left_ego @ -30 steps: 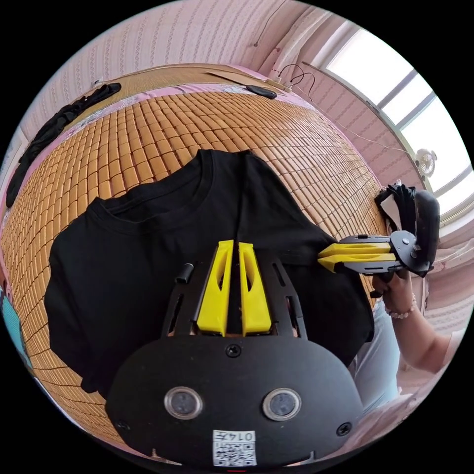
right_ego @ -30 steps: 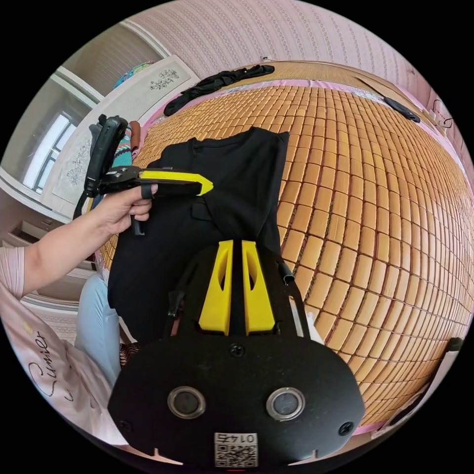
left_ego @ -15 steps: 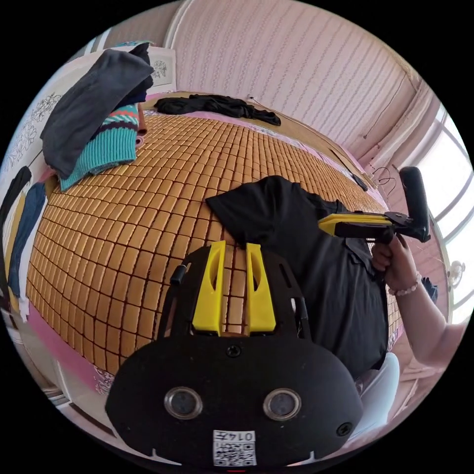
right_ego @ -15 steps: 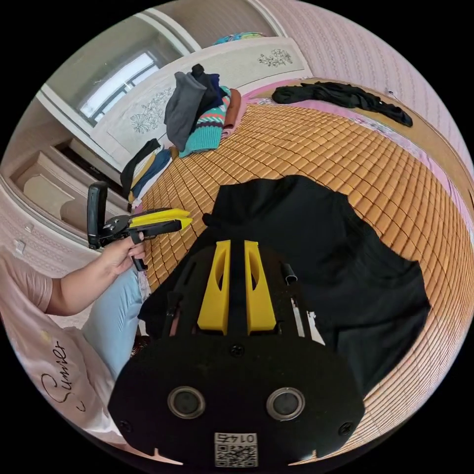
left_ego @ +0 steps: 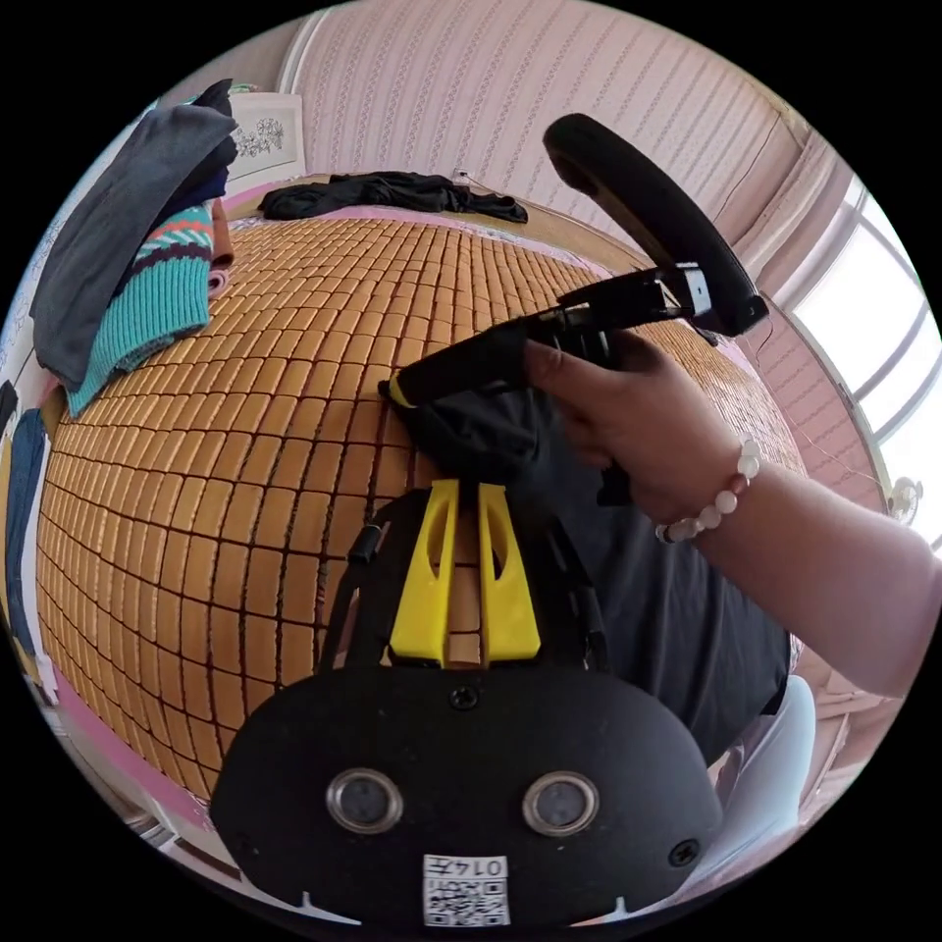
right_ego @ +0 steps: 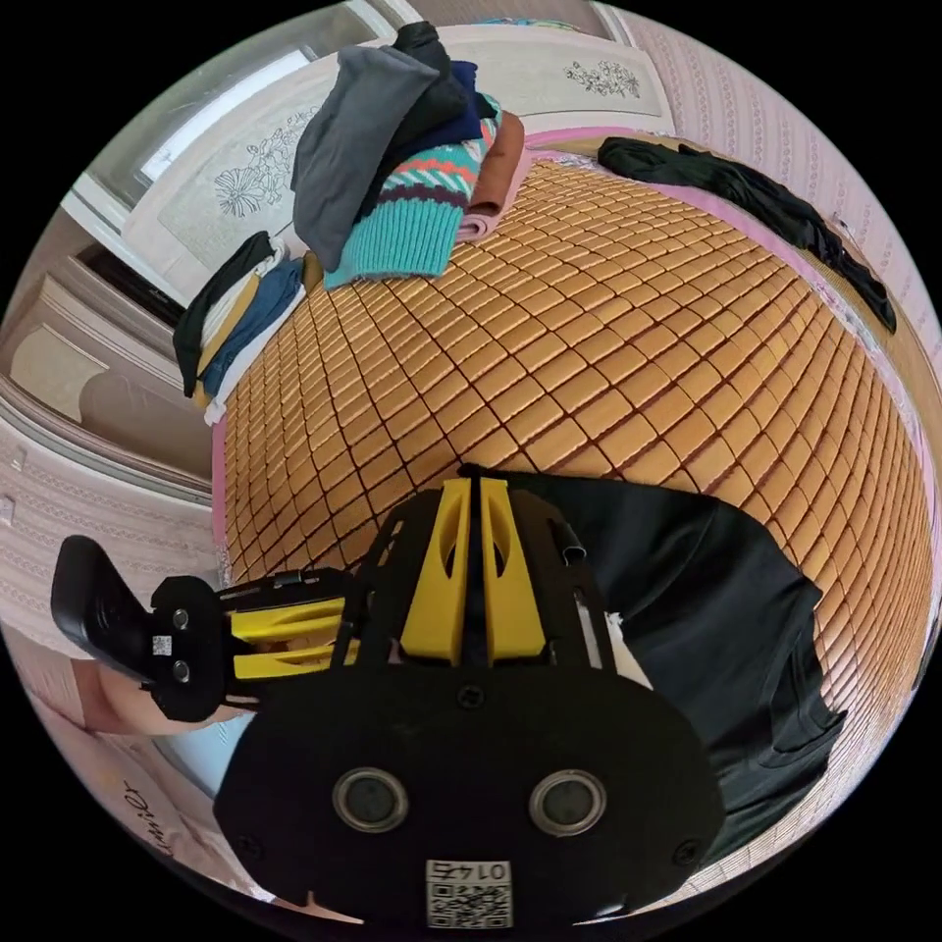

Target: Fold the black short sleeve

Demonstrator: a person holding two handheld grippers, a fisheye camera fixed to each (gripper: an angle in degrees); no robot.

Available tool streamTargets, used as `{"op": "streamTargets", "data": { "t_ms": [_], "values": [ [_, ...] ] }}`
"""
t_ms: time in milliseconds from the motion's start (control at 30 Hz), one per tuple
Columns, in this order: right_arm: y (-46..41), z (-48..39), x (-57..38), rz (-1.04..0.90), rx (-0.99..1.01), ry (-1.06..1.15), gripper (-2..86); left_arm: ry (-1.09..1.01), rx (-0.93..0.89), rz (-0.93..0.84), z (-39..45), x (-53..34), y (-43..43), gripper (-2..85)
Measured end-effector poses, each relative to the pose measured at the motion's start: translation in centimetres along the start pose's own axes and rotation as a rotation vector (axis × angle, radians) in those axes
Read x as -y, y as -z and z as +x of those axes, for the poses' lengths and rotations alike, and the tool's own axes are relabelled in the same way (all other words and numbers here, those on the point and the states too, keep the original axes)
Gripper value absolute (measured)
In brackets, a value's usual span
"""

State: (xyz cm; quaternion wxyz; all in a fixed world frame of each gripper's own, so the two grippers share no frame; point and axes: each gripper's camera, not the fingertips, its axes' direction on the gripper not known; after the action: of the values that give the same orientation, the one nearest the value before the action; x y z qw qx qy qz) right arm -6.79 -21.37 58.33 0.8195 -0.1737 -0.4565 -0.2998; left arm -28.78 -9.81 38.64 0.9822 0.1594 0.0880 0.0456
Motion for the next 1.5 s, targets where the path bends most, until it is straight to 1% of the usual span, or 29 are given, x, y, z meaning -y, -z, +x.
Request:
{"op": "streamTargets", "data": {
  "t_ms": [33, 67, 100, 133, 200, 233, 300, 367, 433, 633, 733, 800, 867, 900, 967, 1067, 1100, 1133, 1167, 1200, 1233, 1267, 1300, 1367, 1500],
  "values": [
    [1.2, 0.5, -0.6, 0.045, 0.015, -0.018, 1.6, -0.018, -0.021, 0.055, 0.1, -0.3, 0.8, 3.7],
    [3.9, 1.4, -2.3, 0.144, 0.041, -0.052, 1.3, -0.063, -0.06, 0.137, 0.5, -0.8, 1.9, 3.9],
    [6.7, 2.3, -4.5, 0.238, 0.054, -0.094, 1.1, -0.087, -0.077, 0.171, 0.7, -1.1, 2.5, 4.0],
    [7.9, 2.9, -5.7, 0.281, 0.055, -0.121, 1.1, -0.135, -0.097, 0.203, 1.1, -1.4, 3.3, 4.6],
    [10.7, 5.8, -10.6, 0.387, 0.076, -0.268, 1.1, -0.177, -0.105, 0.194, 1.4, -1.8, 3.9, 5.9],
    [10.9, 6.7, -11.6, 0.393, 0.092, -0.299, 1.1, -0.194, -0.127, 0.184, 1.4, -1.9, 4.1, 6.5],
    [10.2, 9.5, -14.0, 0.303, 0.113, -0.386, 1.3, -0.2, -0.157, 0.185, 1.1, -2.1, 4.3, 6.8],
    [10.0, 10.2, -15.0, 0.265, 0.096, -0.413, 1.7, -0.187, -0.152, 0.142, 0.4, -1.8, 4.0, 6.9],
    [9.9, 10.3, -15.5, 0.234, 0.126, -0.403, 2.2, -0.175, -0.163, 0.108, -0.2, -1.3, 3.7, 7.0],
    [11.2, 9.6, -17.5, 0.16, 0.063, -0.377, 6.6, -0.16, -0.175, 0.059, -1.4, 1.7, 1.8, 7.2],
    [14.5, 9.7, -20.1, 0.211, -0.049, -0.387, 8.1, -0.176, -0.146, 0.037, -1.6, 5.1, -0.3, 7.5],
    [17.8, 10.7, -22.3, 0.249, -0.215, -0.428, 8.1, -0.151, -0.18, 0.001, -2.1, 7.4, -1.9, 8.0],
    [19.4, 12.1, -23.5, 0.242, -0.333, -0.482, 8.2, -0.108, -0.247, -0.063, -2.5, 10.2, -4.2, 10.2],
    [19.9, 13.4, -24.0, 0.215, -0.373, -0.521, 8.7, -0.094, -0.251, -0.075, -2.6, 10.8, -4.7, 10.4],
    [20.2, 15.2, -24.2, 0.18, -0.374, -0.562, 10.2, -0.069, -0.235, -0.099, -2.7, 12.3, -6.6, 11.1],
    [19.6, 17.1, -23.4, 0.143, -0.361, -0.577, 13.0, -0.109, -0.185, -0.11, -1.8, 13.5, -7.8, 10.0],
    [19.2, 17.6, -22.9, 0.117, -0.351, -0.57, 12.7, -0.118, -0.174, -0.116, -1.5, 13.7, -7.9, 9.2],
    [18.9, 17.8, -22.6, 0.097, -0.346, -0.561, 12.6, -0.151, -0.164, -0.162, -0.9, 14.2, -8.5, 7.3],
    [18.7, 18.0, -22.2, 0.046, -0.371, -0.556, 10.0, -0.173, -0.122, -0.171, -0.5, 14.6, -8.5, 5.3],
    [19.1, 17.9, -22.1, 0.04, -0.429, -0.552, 6.4, -0.192, -0.126, -0.181, -0.3, 14.8, -8.6, 4.0],
    [19.6, 17.9, -22.2, 0.063, -0.423, -0.542, 4.0, -0.196, -0.146, -0.208, -0.2, 15.3, -8.9, 1.2],
    [20.6, 18.0, -22.6, 0.105, -0.374, -0.544, 1.3, -0.198, -0.161, -0.216, -0.1, 15.9, -8.9, 0.3],
    [21.6, 18.4, -22.9, 0.131, -0.324, -0.554, 0.6, -0.203, -0.173, -0.213, 0.0, 16.1, -8.8, -0.1],
    [23.1, 18.7, -23.5, 0.164, -0.295, -0.565, 0.1, -0.212, -0.205, -0.171, 0.4, 17.4, -7.8, -0.7],
    [27.1, 18.3, -24.7, 0.264, -0.309, -0.58, -0.2, -0.186, -0.235, -0.063, 1.0, 19.3, -5.3, -0.9]
  ]
}}
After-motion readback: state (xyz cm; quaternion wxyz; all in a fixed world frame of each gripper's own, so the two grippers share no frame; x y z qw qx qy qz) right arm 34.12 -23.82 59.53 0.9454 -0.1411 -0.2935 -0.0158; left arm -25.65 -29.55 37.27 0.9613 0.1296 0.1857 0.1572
